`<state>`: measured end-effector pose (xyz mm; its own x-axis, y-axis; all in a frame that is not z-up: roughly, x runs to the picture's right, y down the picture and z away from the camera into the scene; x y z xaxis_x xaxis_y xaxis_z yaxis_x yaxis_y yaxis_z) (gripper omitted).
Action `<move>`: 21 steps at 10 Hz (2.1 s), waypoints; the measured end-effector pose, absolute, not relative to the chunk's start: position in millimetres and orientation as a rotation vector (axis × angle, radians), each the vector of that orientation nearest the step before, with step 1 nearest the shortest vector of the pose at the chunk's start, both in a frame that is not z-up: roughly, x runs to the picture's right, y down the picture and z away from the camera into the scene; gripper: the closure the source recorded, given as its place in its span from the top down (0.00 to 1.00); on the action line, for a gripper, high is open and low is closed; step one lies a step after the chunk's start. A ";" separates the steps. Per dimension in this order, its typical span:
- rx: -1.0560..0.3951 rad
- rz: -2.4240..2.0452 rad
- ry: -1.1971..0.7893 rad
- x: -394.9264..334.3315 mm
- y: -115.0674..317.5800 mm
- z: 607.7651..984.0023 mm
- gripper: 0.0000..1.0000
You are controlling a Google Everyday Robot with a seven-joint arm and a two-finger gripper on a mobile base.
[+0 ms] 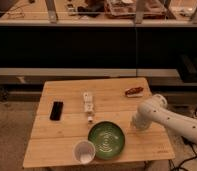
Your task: Push the ceramic bowl across the table
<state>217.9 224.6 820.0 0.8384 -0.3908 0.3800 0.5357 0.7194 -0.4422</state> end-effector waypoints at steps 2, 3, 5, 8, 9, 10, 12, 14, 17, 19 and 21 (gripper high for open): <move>-0.598 -0.535 -0.311 219.3 237.2 813.3 0.18; -0.607 -0.547 -0.328 221.7 243.0 806.7 0.18; -0.612 -0.600 -0.370 222.3 254.2 788.9 0.18; -0.627 -0.724 -0.395 212.9 277.4 768.1 0.18; -0.633 -0.749 -0.404 207.9 287.2 765.6 0.18; -0.636 -0.770 -0.418 200.8 297.9 762.4 0.18; -0.647 -0.794 -0.439 191.7 316.3 756.1 0.18; -0.633 -0.803 -0.444 185.2 318.7 751.6 0.18; -0.626 -0.815 -0.469 171.6 321.7 751.3 0.18; -0.623 -0.832 -0.499 158.5 323.3 754.9 0.18; -0.610 -0.866 -0.525 140.7 318.9 760.5 0.18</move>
<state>140.7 318.9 760.5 0.5441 -0.5360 0.6455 0.8204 0.5010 -0.2754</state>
